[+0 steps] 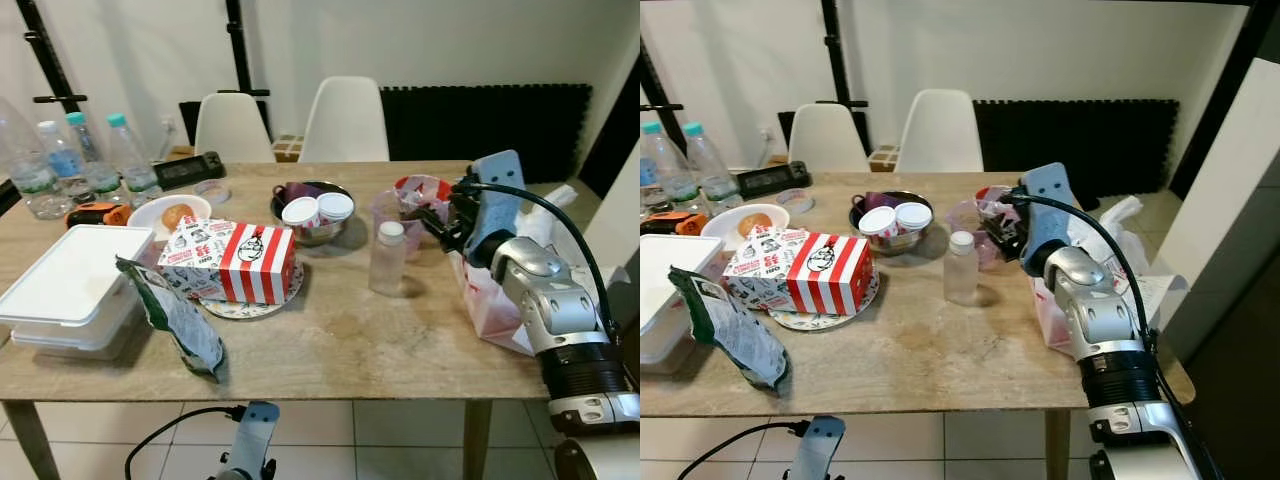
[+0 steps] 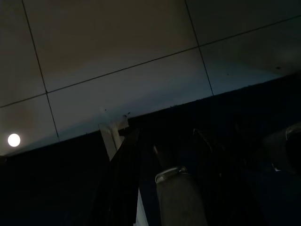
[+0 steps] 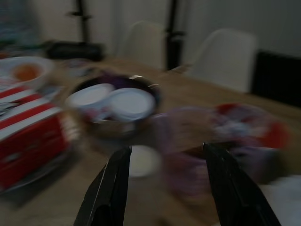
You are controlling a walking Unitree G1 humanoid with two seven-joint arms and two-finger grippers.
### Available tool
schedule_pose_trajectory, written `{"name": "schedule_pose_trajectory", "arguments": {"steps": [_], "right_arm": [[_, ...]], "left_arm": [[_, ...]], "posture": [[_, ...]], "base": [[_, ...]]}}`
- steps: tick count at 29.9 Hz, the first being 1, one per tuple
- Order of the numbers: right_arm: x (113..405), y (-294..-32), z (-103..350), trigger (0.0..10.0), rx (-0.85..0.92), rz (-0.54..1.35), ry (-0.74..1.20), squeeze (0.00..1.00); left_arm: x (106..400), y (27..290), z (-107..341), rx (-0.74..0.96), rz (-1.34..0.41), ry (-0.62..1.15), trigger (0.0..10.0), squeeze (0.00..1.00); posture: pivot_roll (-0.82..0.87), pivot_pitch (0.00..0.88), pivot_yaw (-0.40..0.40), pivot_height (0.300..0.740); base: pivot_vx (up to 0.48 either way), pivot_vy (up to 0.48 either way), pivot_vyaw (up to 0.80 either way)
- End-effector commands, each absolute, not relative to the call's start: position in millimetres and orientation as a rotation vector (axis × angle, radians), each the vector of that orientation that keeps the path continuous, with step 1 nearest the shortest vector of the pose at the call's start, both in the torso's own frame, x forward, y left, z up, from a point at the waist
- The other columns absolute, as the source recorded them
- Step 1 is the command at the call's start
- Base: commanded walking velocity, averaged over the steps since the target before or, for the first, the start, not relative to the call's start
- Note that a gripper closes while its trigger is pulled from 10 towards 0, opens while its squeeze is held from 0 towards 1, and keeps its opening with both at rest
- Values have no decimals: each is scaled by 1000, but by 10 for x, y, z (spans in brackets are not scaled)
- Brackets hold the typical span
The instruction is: Restocking fridge
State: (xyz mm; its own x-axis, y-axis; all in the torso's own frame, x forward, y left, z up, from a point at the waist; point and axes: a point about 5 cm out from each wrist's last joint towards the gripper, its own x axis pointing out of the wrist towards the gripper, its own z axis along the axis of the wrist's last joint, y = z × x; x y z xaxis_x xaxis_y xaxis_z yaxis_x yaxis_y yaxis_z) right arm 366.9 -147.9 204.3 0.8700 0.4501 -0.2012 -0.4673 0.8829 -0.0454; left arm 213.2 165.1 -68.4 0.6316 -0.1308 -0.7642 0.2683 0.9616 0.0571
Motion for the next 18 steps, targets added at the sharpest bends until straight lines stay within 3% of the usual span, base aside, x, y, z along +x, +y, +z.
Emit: {"name": "schedule_pose_trajectory", "arguments": {"steps": [1,2,3,8,9,10,11,12,18], "right_arm": [[3627,-1428,1985,10000,-85,519,222,35],[3615,-1420,1982,10000,-84,529,228,773],[3606,-1408,1976,10000,-71,537,230,1000],[3592,-1375,1934,10000,-39,553,241,1000],[3593,-1374,1910,10000,-49,547,246,827],[3595,-1374,1885,10000,-59,542,250,67],[3595,-1374,1885,10000,-59,542,250,67],[3604,-1372,1852,10000,-54,531,253,0],[3690,-1386,1729,10000,3,452,233,0]], "left_arm": [[2090,1685,-708,172,-218,876,10000,0],[2089,1685,-708,171,-218,875,10000,0],[2089,1684,-708,170,-217,875,10000,0],[2090,1679,-707,165,-216,873,10000,0],[2092,1676,-707,165,-217,872,10000,0],[2093,1674,-706,164,-217,871,10000,0],[2093,1674,-706,164,-217,871,10000,0],[2096,1672,-704,164,-217,870,10000,0],[2108,1672,-696,160,-218,865,10000,0]], "posture": [[-84,19,-21,726],[-84,19,-21,726],[-84,19,-21,726],[-84,19,-21,726],[-84,19,-21,726],[-84,19,-21,726],[-84,19,-21,726],[-86,27,-21,726],[-83,42,-17,726]], "base": [[0,0,0],[0,0,0],[0,0,0],[0,0,0],[0,0,0],[0,0,0],[0,0,0],[0,0,0],[0,0,0]]}}
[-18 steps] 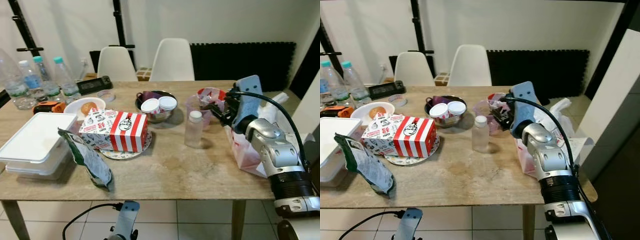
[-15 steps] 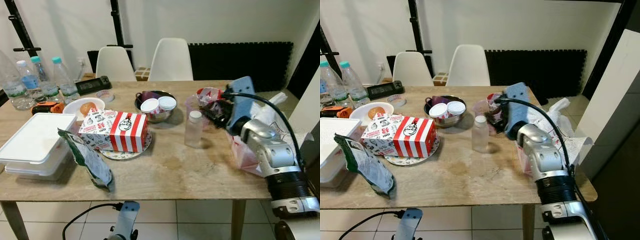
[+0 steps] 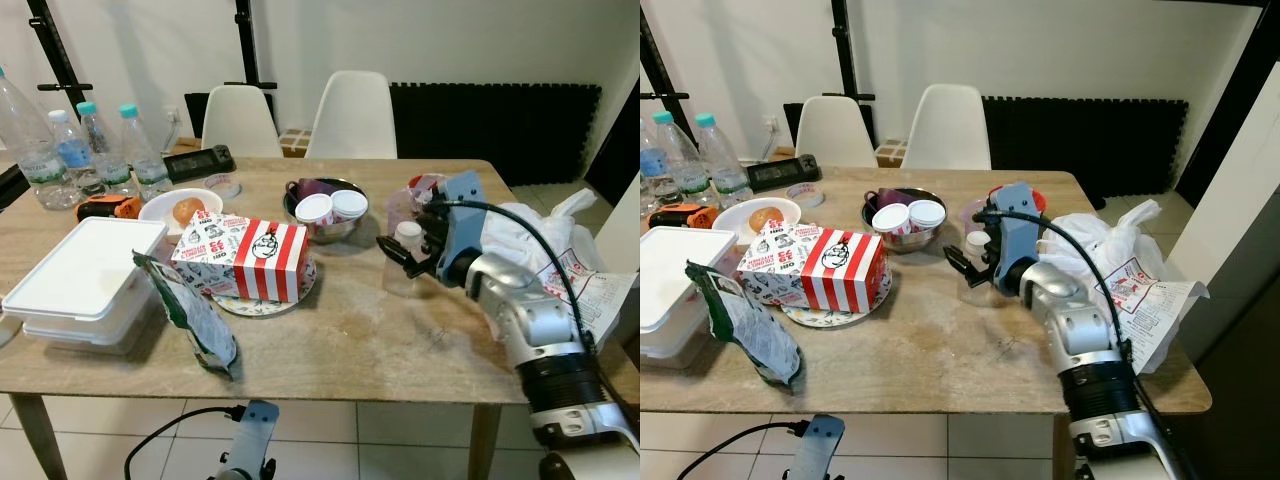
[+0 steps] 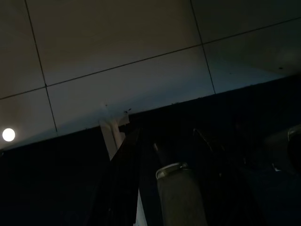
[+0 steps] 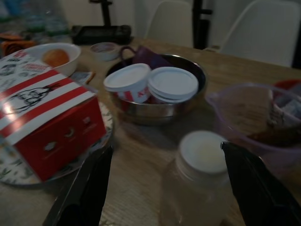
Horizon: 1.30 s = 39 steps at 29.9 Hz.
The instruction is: Restocking fridge
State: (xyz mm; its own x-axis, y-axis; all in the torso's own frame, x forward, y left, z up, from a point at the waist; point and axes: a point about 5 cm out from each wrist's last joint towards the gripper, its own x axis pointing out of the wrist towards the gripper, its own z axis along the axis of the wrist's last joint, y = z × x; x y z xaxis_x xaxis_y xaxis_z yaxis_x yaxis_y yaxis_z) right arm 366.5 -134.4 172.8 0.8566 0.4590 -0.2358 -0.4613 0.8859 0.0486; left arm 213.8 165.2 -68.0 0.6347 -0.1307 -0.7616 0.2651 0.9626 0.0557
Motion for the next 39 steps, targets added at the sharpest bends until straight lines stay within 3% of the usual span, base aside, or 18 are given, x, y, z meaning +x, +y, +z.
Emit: {"name": "schedule_pose_trajectory", "arguments": {"steps": [1,9,18,39], "right_arm": [[3712,-1388,1715,10000,18,436,230,0],[3824,-1389,1685,10000,90,360,205,0],[3899,-1287,1707,10000,8,420,248,0],[3930,-1342,1648,10000,-28,386,370,0]], "left_arm": [[2106,1677,-697,161,-218,866,10000,0],[2084,1714,-706,162,-214,872,10000,0],[2050,1758,-720,153,-205,883,10000,0],[2030,1739,-736,145,-212,896,10000,0]], "posture": [[-77,49,-16,726],[-69,58,-17,726],[-59,60,-22,726],[-64,57,-23,726]], "base": [[0,0,0],[0,0,0],[0,0,0],[0,0,0]]}}
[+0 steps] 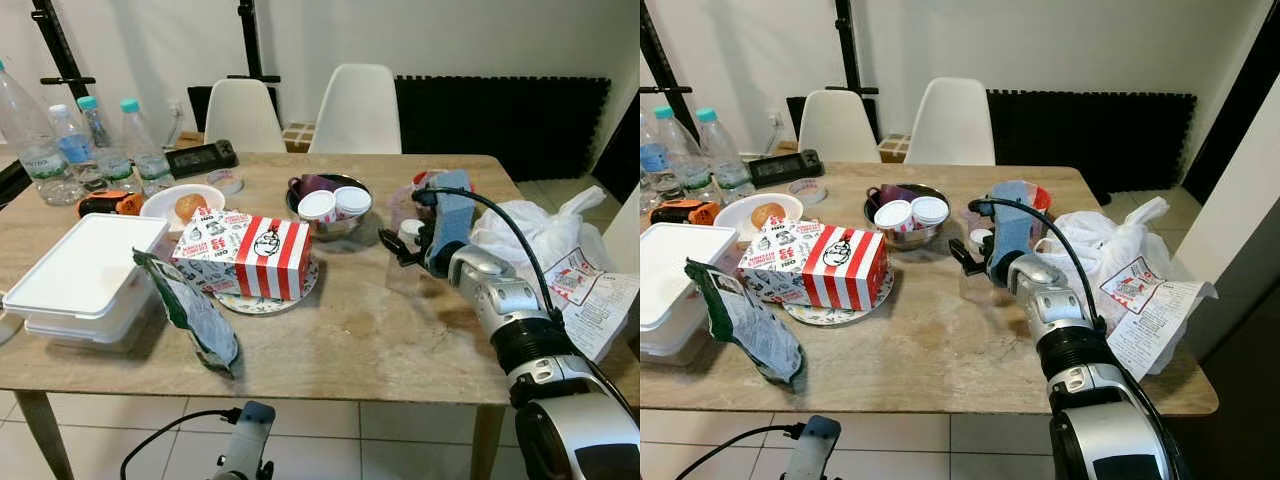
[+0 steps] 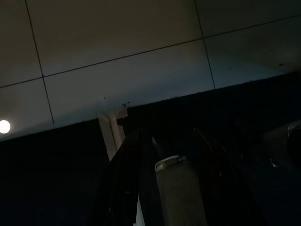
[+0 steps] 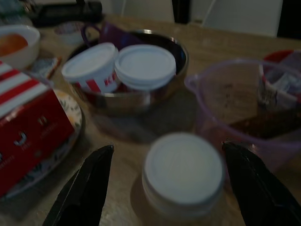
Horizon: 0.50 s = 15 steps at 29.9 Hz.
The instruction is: Restocking fridge
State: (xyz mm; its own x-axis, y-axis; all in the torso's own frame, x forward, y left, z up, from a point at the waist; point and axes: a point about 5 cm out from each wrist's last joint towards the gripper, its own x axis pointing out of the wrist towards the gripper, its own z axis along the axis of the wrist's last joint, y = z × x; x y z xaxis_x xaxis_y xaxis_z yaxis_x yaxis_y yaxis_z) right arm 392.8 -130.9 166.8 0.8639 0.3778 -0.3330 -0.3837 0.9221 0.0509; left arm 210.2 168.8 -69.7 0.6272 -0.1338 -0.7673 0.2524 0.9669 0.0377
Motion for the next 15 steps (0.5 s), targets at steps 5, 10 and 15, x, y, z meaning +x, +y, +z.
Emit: {"name": "schedule_pose_trajectory", "arguments": {"steps": [5,10,15], "right_arm": [[3939,-1364,1657,10000,-13,376,368,0],[3950,-1372,1675,10000,-2,367,364,0],[3953,-1381,1682,0,16,358,366,0]], "left_arm": [[2025,1729,-740,145,-218,898,10000,0],[2028,1727,-738,147,-220,898,10000,0],[2034,1728,-735,149,-221,894,10000,0]], "posture": [[-67,57,-19,726],[-67,52,-19,726],[-69,42,-20,726]], "base": [[0,0,0],[0,0,0],[0,0,0]]}}
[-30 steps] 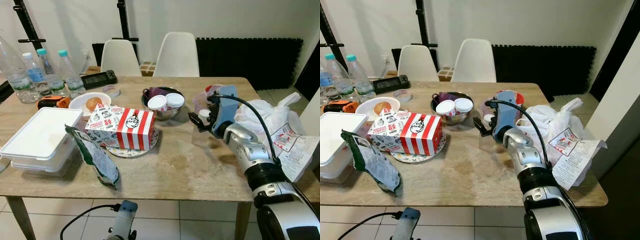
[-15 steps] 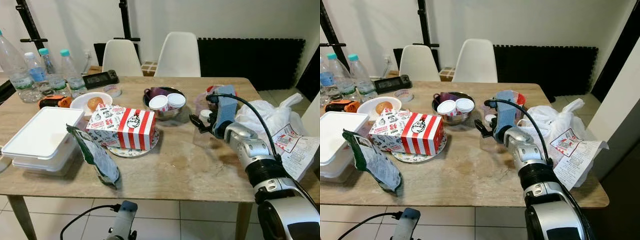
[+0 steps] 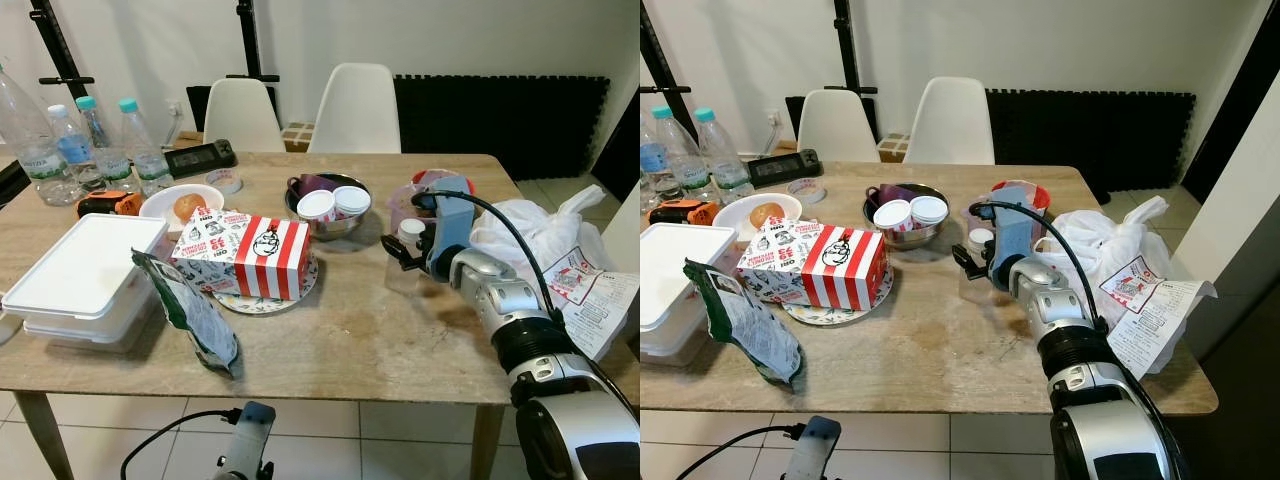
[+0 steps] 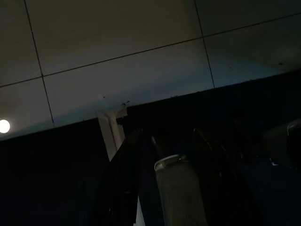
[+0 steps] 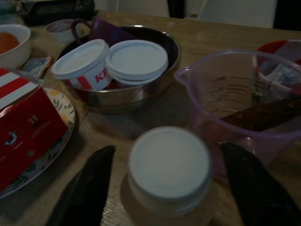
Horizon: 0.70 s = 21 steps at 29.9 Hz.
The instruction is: Restocking fridge
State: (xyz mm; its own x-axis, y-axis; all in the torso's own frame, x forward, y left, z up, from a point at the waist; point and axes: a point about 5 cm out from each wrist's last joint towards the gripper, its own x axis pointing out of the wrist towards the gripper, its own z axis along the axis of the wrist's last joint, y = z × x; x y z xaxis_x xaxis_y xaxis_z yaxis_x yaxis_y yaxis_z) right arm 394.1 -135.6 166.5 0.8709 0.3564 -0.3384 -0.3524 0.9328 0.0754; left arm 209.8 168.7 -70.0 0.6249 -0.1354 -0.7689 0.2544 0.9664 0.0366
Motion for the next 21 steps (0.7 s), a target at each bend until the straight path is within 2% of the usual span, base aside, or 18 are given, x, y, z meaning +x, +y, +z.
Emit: {"name": "schedule_pose_trajectory", "arguments": {"steps": [1,17,18,20,21], "right_arm": [[3953,-1381,1682,0,16,358,366,0],[3938,-1412,1671,0,20,358,357,0],[3933,-1404,1709,0,27,383,330,0],[3870,-1357,1923,0,88,559,237,0],[3870,-1357,1923,0,88,559,237,0]], "left_arm": [[2034,1728,-735,149,-221,894,10000,0],[2039,1693,-733,153,-235,886,10000,0],[2047,1688,-729,154,-236,884,10000,0],[2083,1686,-707,152,-236,871,10000,0],[2083,1686,-707,152,-236,871,10000,0]], "posture": [[-69,42,-20,726],[-75,7,-20,726],[-75,0,-19,726],[-74,0,-21,726],[-74,0,-21,726]], "base": [[0,0,0],[0,0,0],[0,0,0],[0,0,0],[0,0,0]]}}
